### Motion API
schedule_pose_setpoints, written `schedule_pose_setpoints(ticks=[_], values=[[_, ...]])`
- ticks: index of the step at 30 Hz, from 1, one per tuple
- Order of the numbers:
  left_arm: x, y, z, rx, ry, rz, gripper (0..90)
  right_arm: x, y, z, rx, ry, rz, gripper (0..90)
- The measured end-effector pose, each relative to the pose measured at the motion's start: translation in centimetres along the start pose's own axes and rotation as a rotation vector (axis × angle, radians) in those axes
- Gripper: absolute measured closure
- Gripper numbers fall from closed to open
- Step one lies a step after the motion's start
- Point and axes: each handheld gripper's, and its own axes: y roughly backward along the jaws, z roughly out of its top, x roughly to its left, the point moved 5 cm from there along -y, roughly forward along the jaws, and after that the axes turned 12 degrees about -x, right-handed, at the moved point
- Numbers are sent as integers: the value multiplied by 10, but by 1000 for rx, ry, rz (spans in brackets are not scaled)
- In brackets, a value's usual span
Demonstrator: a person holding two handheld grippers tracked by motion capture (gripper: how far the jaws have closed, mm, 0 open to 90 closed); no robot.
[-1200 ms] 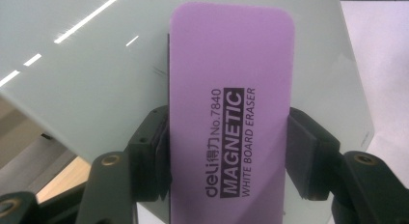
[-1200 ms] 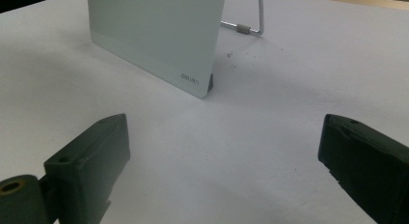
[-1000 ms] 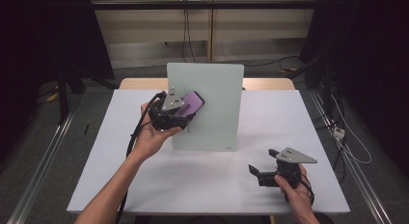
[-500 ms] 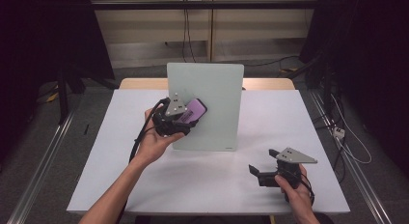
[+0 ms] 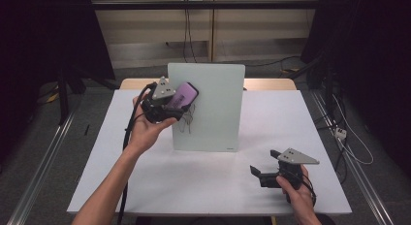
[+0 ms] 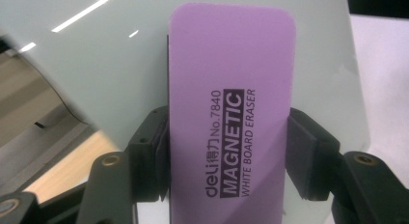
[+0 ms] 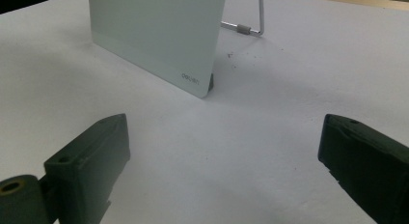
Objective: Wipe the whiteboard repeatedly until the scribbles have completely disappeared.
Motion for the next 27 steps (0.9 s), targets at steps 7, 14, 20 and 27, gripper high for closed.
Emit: schedule_pose_setpoints(ticks=[7, 14, 20, 27], values=[[13, 5, 12, -25, 10, 25, 408, 0, 0, 0, -1, 2, 0, 39], [9, 3, 10, -11, -13, 25, 408, 0, 0, 0, 2, 1, 0, 39], [-4, -5, 5, 8, -46, 24, 407, 1, -1, 0, 4, 1, 0, 39], [-20, -14, -1, 52, -90, -7, 407, 1, -1, 0, 3, 1, 1, 39]])
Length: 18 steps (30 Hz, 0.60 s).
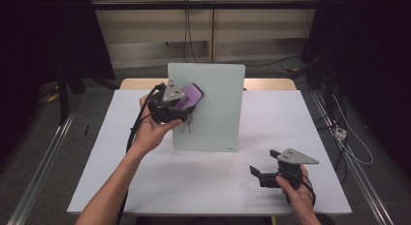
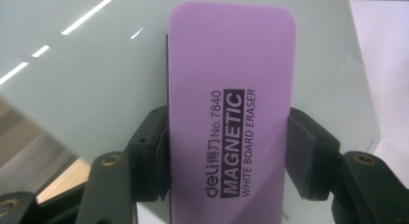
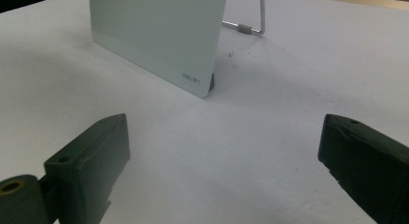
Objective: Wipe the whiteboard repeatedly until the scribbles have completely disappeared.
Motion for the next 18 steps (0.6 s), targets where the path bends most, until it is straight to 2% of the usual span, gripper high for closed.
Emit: schedule_pose_setpoints(ticks=[6, 8, 10, 12, 13, 17, 18], values=[[-14, -6, -11, 29, -27, -34, 407, 0, 0, 0, 0, 1, 1, 39], [-17, -7, -15, 28, -15, -47, 408, 0, 0, 0, 0, 1, 1, 39], [-19, -7, -18, 45, -30, -58, 407, 0, 0, 0, 1, -2, 0, 39], [-22, -9, -20, 42, -24, -56, 408, 0, -1, 0, 1, 1, 1, 39], [-23, -8, -22, 61, -36, -65, 407, 1, 0, 0, 2, -1, 2, 39], [-28, -10, -28, 63, -22, -82, 408, 0, 0, 0, 1, -1, 1, 39], [-28, -10, -29, 69, -30, -88, 408, 0, 0, 0, 1, 0, 1, 39]])
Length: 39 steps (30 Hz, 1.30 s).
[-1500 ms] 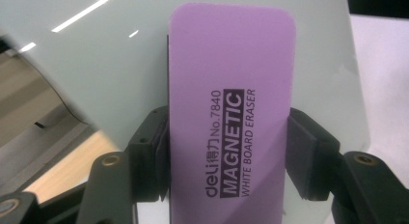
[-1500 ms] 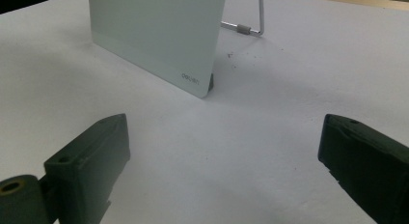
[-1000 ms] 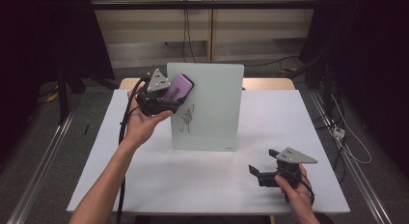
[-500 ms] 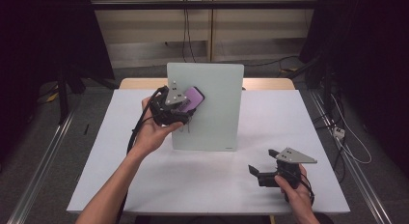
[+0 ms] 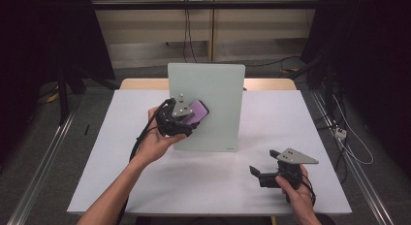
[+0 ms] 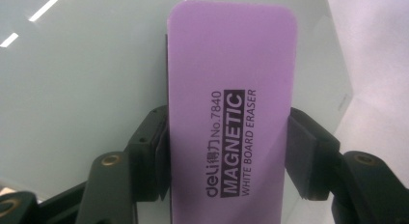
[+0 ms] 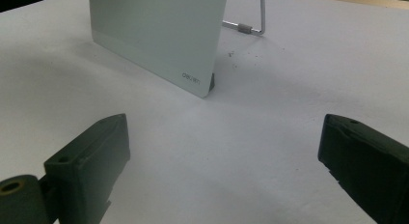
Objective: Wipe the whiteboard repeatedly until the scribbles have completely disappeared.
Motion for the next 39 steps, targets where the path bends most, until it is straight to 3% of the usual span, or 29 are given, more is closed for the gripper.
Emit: schedule_pose_setpoints(ticks=[5, 18, 24, 27, 29, 32, 37, 39], values=[[-4, -2, -6, 11, 4, -22, 408, 0, 0, 0, 1, 1, 1, 39], [-18, -6, -28, 75, -38, -50, 407, 0, 0, 0, 0, 0, 0, 39], [-22, -6, -33, 87, -23, -63, 407, 0, 0, 0, 0, 0, -1, 39], [-18, -4, -31, 98, -14, -80, 407, 0, 1, 0, -1, 2, 0, 39], [-14, -2, -28, 83, -13, -60, 408, 0, 1, 0, 0, 1, 0, 39], [-2, 6, -22, 40, 30, -35, 408, 0, 0, 0, 0, 1, 3, 39], [21, 21, -12, -17, 68, 14, 408, 0, 0, 0, 0, 2, 2, 39], [27, 25, -9, -26, 82, 13, 408, 0, 0, 0, 1, 0, 1, 39]])
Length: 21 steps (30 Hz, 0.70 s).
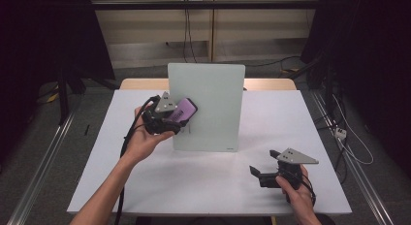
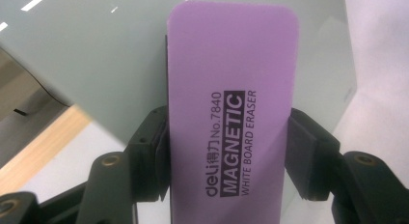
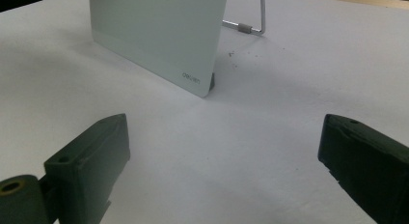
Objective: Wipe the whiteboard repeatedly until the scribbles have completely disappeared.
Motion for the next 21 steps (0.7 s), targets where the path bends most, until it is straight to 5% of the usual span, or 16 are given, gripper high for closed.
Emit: schedule_pose_setpoints(ticks=[7, 10, 15, 21], values=[[11, 7, 8, -43, 32, 29, 408, 0, 0, 0, 1, -2, 1, 39], [10, 6, 7, -27, -1, 28, 408, 0, 0, 0, 0, -2, 2, 39], [5, 3, 2, -28, 10, 15, 407, 1, 0, 0, 2, 2, 3, 39], [-3, -2, -8, 4, -24, -2, 408, 0, -1, 0, 2, 2, 4, 39]])
